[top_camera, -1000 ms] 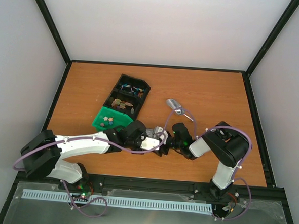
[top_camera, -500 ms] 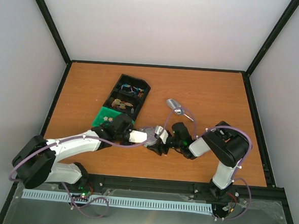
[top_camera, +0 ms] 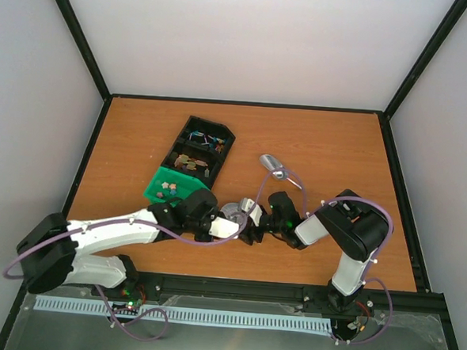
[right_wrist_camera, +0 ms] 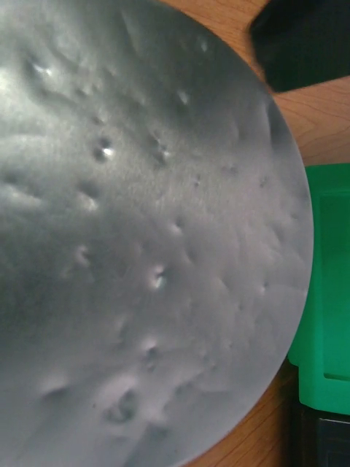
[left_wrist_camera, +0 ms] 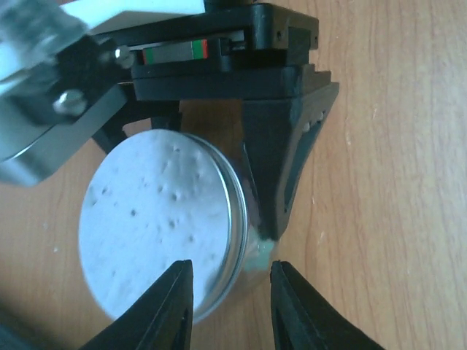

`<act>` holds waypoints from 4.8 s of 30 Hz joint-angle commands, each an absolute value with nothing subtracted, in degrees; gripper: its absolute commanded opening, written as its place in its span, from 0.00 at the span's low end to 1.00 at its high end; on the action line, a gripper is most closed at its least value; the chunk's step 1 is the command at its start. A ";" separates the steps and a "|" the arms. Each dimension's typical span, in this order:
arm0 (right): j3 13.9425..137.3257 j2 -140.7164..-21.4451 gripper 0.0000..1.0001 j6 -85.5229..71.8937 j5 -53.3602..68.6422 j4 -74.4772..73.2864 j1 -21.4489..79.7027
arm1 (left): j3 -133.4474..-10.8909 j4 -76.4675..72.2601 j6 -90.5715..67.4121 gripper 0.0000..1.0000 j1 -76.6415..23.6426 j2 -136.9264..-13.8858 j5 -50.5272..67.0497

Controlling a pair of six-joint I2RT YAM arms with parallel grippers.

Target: Pack the candies

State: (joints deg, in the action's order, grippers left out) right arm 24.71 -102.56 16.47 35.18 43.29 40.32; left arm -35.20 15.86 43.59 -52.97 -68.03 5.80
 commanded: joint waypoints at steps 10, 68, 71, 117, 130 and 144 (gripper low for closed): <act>24.05 -103.80 0.28 16.45 36.15 40.79 40.96 | -38.57 9.80 40.20 0.23 -55.40 -78.05 -0.11; 24.88 -104.50 0.25 16.79 36.25 39.53 40.96 | -30.79 14.93 48.40 0.13 -45.91 -69.92 -3.34; 24.85 -104.41 0.25 16.73 36.12 39.57 40.96 | -30.13 15.24 50.07 0.13 -43.68 -68.95 -2.82; 24.85 -104.50 0.26 16.43 36.08 39.41 40.95 | -33.78 15.70 51.43 0.18 -42.46 -71.22 1.41; 25.11 -104.86 0.26 16.17 35.95 39.39 41.00 | -43.36 17.35 38.42 0.30 -58.71 -72.88 0.94; 24.79 -104.35 0.26 16.48 36.39 39.46 40.91 | -41.54 11.79 43.52 0.22 -57.94 -79.91 -4.63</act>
